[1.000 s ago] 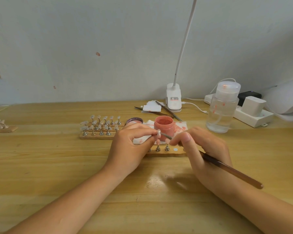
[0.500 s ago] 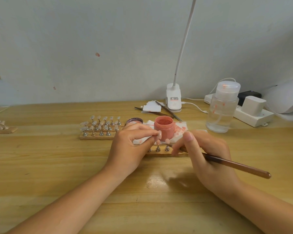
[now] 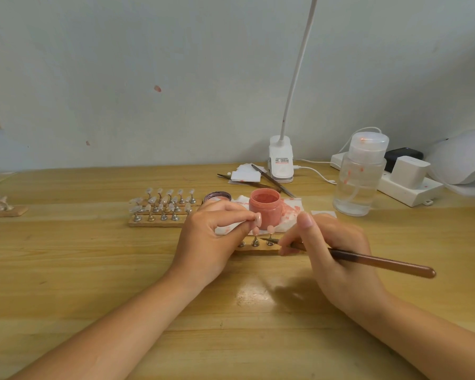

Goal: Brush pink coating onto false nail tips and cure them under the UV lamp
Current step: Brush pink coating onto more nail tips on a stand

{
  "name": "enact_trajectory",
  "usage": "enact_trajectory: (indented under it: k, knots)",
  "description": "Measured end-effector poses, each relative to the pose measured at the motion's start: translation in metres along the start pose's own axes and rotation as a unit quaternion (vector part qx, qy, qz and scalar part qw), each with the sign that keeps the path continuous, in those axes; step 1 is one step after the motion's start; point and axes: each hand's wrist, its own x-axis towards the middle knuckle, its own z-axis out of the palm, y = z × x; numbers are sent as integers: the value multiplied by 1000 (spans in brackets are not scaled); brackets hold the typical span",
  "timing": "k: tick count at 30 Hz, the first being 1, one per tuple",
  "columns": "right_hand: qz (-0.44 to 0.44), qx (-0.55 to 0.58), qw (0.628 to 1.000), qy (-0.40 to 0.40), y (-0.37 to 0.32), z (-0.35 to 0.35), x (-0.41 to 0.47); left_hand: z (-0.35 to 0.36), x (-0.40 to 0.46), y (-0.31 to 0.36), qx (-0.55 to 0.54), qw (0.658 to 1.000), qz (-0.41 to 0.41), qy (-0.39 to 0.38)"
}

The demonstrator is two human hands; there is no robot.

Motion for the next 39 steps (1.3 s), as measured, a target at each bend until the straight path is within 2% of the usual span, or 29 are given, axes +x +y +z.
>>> enact_trajectory:
  k: [4, 7, 12, 16, 21, 27, 31, 35, 39]
  knots:
    - [1, -20, 1000, 11, 0, 1, 2, 0, 0, -2, 18, 1000, 6, -5]
    - [26, 14, 1000, -6, 1, 1, 1, 0, 0, -1, 10, 1000, -1, 0]
    - [1, -10, 1000, 19, -1, 1, 3, 0, 0, 0, 9, 1000, -1, -2]
    - [49, 32, 998, -9, 2, 1, 0, 0, 0, 1, 13, 1000, -14, 0]
    - [-6, -23, 1000, 16, -4, 1, 4, -2, -1, 2, 21, 999, -24, -7]
    - [-3, -8, 1000, 9, 2, -1, 1, -2, -1, 4, 25, 999, -42, -4]
    - [-34, -57, 998, 6, 0, 1, 4, -2, -1, 5, 32, 998, -45, -8]
    - [-34, -44, 998, 7, 4, -1, 2, -2, -1, 4, 36, 998, -46, -8]
    - [-53, -77, 995, 17, 3, 1, 3, -3, -1, 4, 44, 998, -49, -16]
